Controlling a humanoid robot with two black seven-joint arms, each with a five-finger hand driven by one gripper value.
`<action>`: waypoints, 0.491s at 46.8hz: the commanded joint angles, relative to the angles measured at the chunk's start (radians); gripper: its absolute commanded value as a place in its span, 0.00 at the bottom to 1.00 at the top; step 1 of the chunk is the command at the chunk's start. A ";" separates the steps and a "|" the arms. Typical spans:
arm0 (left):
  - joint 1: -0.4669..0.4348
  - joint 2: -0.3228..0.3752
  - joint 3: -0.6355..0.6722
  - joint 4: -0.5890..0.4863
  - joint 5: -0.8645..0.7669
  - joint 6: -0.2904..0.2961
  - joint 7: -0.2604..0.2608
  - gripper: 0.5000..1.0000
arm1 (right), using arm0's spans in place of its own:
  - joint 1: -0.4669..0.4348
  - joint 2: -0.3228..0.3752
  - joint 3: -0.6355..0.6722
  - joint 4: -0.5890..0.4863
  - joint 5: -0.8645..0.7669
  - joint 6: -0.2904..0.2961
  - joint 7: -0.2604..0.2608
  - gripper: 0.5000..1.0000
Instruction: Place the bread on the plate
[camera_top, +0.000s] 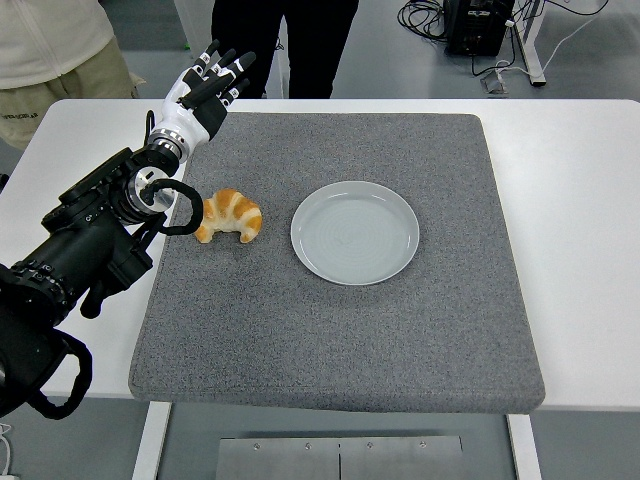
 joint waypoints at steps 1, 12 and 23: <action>0.000 0.000 0.001 0.000 -0.001 0.000 0.000 0.96 | -0.001 0.000 0.000 0.000 0.000 0.000 0.000 1.00; 0.000 0.000 0.003 0.000 0.001 0.001 0.002 0.96 | -0.001 0.000 0.000 0.000 0.000 0.000 0.000 1.00; -0.005 0.002 0.001 0.000 0.001 0.000 0.002 0.96 | -0.001 0.000 0.000 0.000 0.000 0.000 0.000 1.00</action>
